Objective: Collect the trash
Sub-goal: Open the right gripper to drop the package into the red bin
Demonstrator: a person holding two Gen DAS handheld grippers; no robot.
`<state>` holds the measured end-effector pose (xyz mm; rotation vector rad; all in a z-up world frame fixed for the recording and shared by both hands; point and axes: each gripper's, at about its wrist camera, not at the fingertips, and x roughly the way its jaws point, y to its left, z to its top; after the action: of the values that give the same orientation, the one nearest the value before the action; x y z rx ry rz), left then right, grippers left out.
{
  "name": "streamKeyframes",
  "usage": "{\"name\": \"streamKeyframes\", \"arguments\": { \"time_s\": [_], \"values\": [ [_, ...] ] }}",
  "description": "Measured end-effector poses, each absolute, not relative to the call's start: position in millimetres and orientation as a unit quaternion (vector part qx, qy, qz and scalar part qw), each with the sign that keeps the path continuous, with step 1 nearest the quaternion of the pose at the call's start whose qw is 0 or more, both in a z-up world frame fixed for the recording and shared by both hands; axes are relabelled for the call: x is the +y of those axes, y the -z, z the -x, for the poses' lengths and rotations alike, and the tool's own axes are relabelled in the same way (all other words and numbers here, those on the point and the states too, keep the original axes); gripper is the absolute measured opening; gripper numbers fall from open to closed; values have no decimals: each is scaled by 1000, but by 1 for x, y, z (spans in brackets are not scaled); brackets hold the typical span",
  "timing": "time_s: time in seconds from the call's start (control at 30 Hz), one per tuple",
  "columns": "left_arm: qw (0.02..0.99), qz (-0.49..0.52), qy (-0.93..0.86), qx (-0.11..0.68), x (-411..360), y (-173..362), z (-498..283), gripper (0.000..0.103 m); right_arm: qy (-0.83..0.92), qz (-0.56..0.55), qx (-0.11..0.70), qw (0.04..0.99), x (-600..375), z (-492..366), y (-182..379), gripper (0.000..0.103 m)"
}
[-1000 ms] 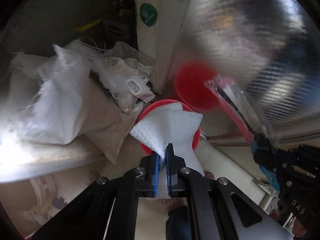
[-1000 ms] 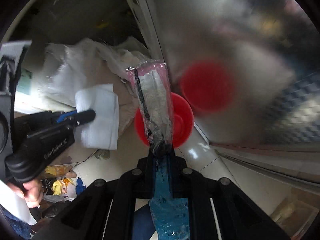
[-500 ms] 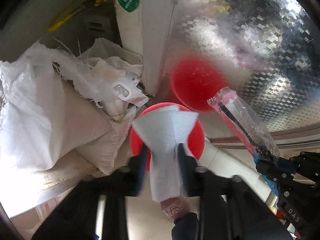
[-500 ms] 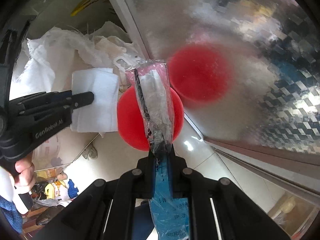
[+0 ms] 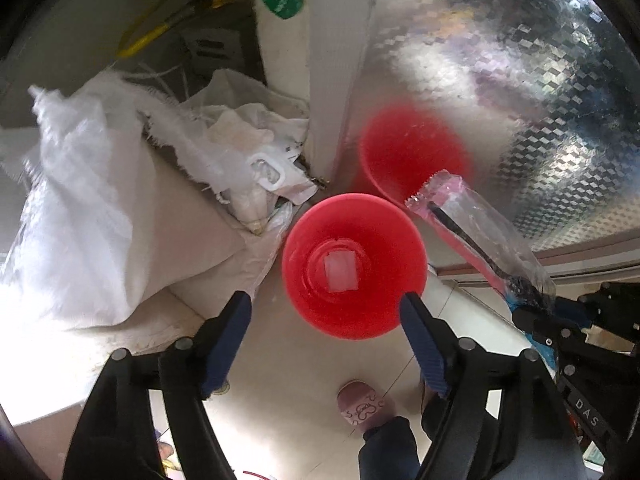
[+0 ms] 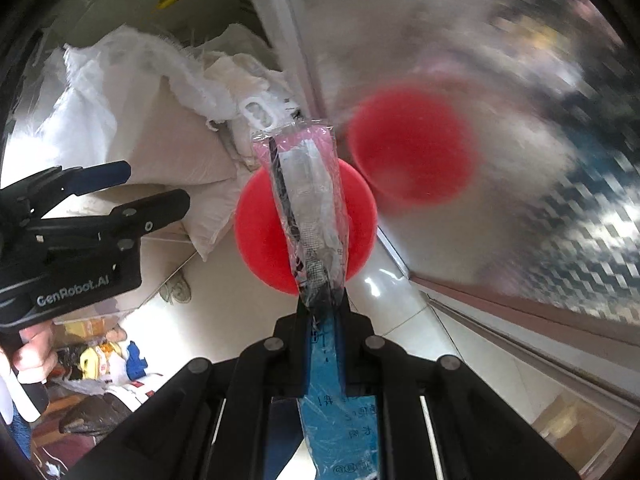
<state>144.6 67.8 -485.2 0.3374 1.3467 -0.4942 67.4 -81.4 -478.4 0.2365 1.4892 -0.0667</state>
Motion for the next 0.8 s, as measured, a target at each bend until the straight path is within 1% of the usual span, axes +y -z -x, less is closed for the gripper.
{"name": "streamKeyframes", "arguments": {
  "time_s": [0.1,0.37,0.4,0.43,0.5,0.57,0.63,0.73,0.8],
  "values": [
    [744,-164,217,610,74,488,-144,77,21,-94,679,728,-74,-74,482,9],
    [747,-149,192,618,94,495,-148,77,6,-46,677,735,-59,-89,486,9],
    [748,-148,189,618,97,496,-149,77,7,-40,676,735,-58,-90,487,11],
    [750,-146,183,619,99,496,-150,77,4,-40,677,735,-57,-91,488,14],
    [753,-145,171,619,101,495,-150,77,2,-36,678,735,-56,-93,489,16],
    [753,-144,167,619,103,495,-148,77,3,-25,675,737,-54,-93,489,20],
    [754,-142,164,620,106,496,-146,77,-2,-21,674,739,-51,-92,488,36],
    [753,-135,161,624,112,493,-143,77,-6,-16,670,742,-46,-91,486,46],
    [753,-129,158,626,115,488,-140,77,-2,-9,668,744,-44,-89,481,51]
  ]
}}
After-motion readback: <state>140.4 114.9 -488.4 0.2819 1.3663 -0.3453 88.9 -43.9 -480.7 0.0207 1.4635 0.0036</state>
